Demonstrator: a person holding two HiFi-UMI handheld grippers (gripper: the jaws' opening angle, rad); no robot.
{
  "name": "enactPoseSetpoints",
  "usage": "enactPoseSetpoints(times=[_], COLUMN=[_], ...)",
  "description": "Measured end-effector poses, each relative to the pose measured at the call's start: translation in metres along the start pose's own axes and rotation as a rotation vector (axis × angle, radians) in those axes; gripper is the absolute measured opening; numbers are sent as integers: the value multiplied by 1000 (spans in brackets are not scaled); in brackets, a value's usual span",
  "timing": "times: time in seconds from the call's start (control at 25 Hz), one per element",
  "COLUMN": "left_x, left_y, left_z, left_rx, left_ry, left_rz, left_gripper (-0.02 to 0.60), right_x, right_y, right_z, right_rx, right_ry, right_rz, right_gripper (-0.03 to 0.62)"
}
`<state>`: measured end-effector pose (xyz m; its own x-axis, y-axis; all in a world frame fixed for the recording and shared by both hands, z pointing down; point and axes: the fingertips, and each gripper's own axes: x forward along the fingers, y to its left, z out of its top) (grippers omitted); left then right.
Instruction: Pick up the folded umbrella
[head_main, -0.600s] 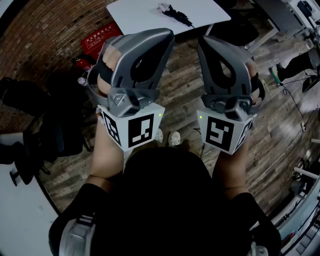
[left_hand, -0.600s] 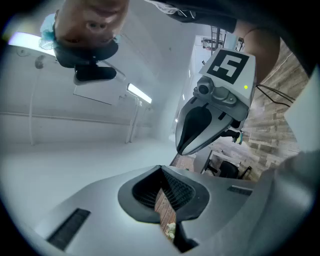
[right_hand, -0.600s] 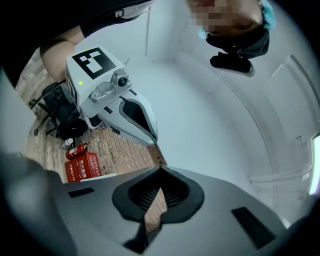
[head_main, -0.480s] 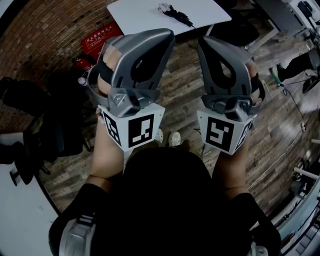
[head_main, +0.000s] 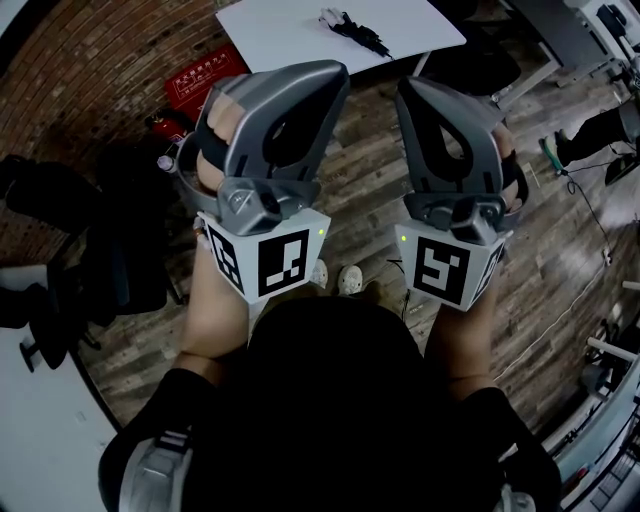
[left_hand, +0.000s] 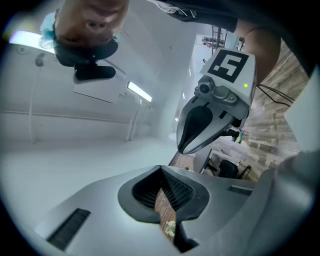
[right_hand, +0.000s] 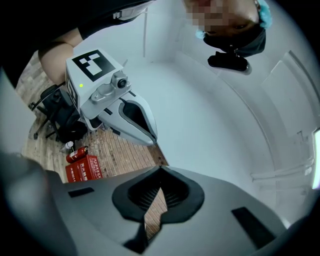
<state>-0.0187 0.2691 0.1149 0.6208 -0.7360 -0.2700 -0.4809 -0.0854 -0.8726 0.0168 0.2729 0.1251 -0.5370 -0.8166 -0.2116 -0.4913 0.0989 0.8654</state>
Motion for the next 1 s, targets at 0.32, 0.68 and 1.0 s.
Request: enactPoseSetpoints(times=[0.32, 0.68, 1.0], left_x=[0, -4, -14], left_y=[4, 5, 9], left_z=[-6, -11, -20], left_rx=[-1, -6, -4], left_ry=[-1, -4, -2], left_rz=[3, -2, -7], left_gripper=[12, 12, 12], right_x=[7, 11, 16], right_y=[4, 8, 21], right_z=[2, 8, 17], right_rx=[10, -4, -4], right_ry=[-4, 0, 8], right_rz=[15, 19, 30], right_gripper=[29, 29, 29])
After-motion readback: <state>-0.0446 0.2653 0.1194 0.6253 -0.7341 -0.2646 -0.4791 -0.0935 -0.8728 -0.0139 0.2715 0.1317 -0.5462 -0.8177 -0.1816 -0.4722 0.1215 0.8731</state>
